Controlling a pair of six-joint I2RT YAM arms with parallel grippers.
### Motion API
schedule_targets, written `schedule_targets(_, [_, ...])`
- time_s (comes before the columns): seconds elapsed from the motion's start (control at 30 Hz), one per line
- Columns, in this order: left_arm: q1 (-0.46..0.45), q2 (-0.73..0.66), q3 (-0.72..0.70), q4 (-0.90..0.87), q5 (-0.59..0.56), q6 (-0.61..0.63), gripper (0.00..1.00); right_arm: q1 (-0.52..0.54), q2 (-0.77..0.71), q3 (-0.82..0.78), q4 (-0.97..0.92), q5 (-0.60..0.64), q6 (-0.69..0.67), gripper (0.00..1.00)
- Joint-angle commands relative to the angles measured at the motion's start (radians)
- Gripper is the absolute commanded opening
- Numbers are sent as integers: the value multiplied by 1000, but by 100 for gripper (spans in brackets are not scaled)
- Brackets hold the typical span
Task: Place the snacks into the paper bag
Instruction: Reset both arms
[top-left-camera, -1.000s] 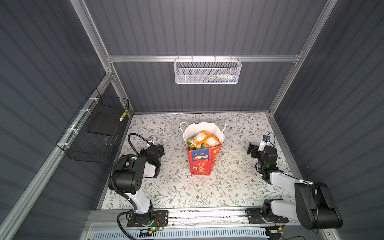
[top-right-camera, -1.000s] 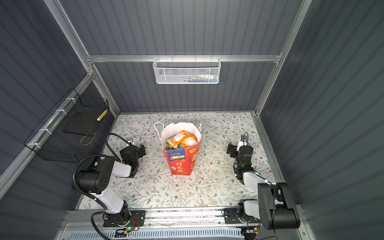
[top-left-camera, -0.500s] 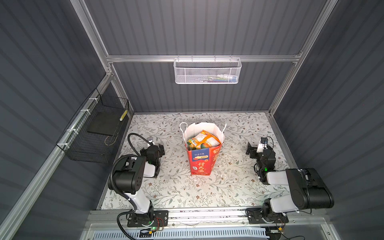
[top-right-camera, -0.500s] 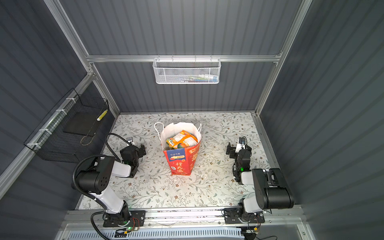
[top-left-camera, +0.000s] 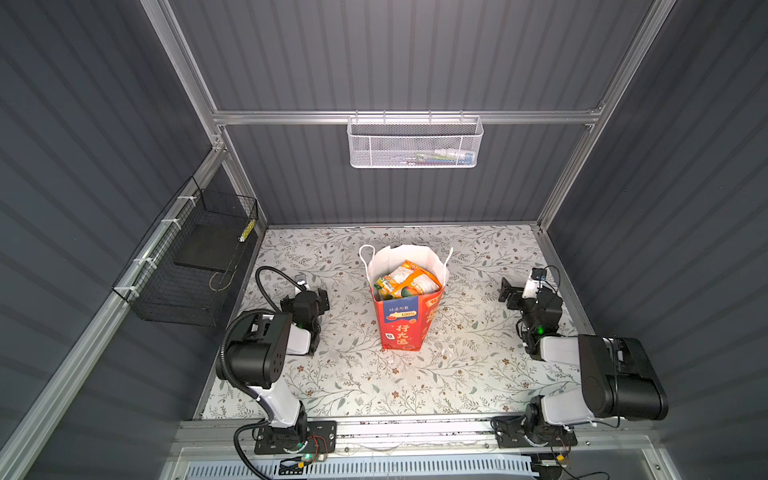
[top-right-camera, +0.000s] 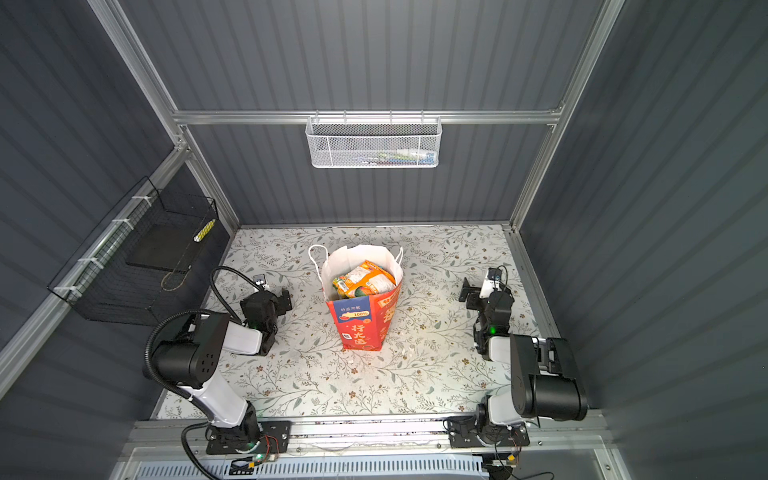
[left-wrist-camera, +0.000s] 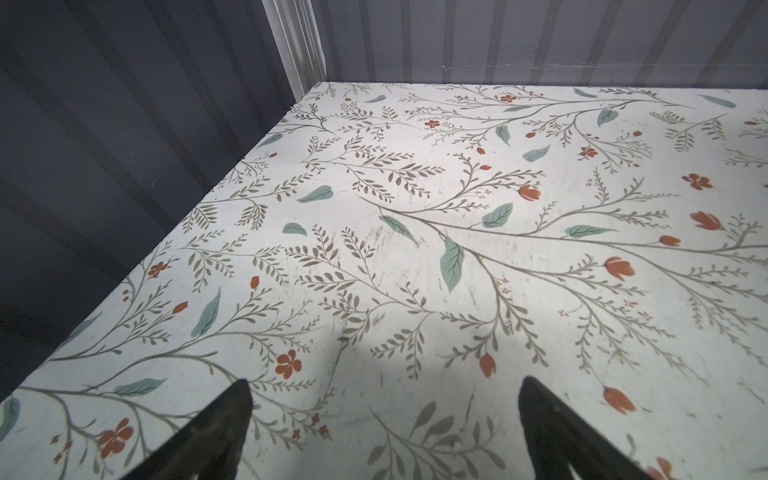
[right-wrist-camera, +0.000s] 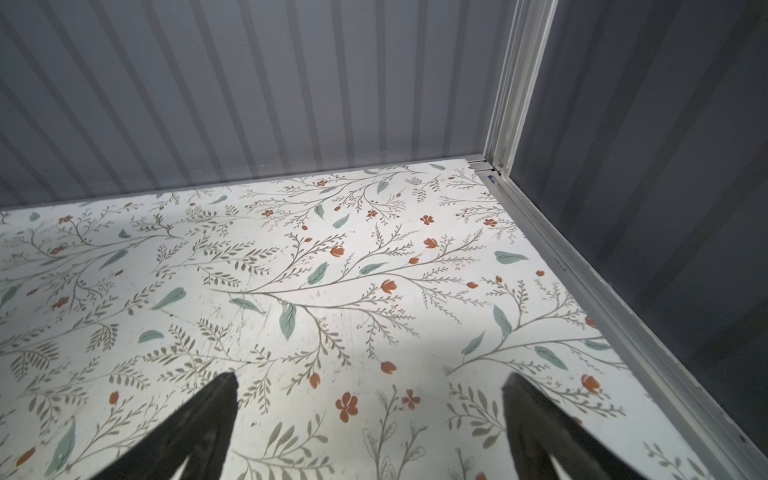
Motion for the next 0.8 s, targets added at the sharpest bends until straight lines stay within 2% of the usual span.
schedule_targets(0.0, [7,2,11,15,2,13,100,-2,4,8,-36,-74,25,99])
schedule_targets(0.77, [5,4,13,16,1,17,100,7,-5,-1,-27,-63,18,99])
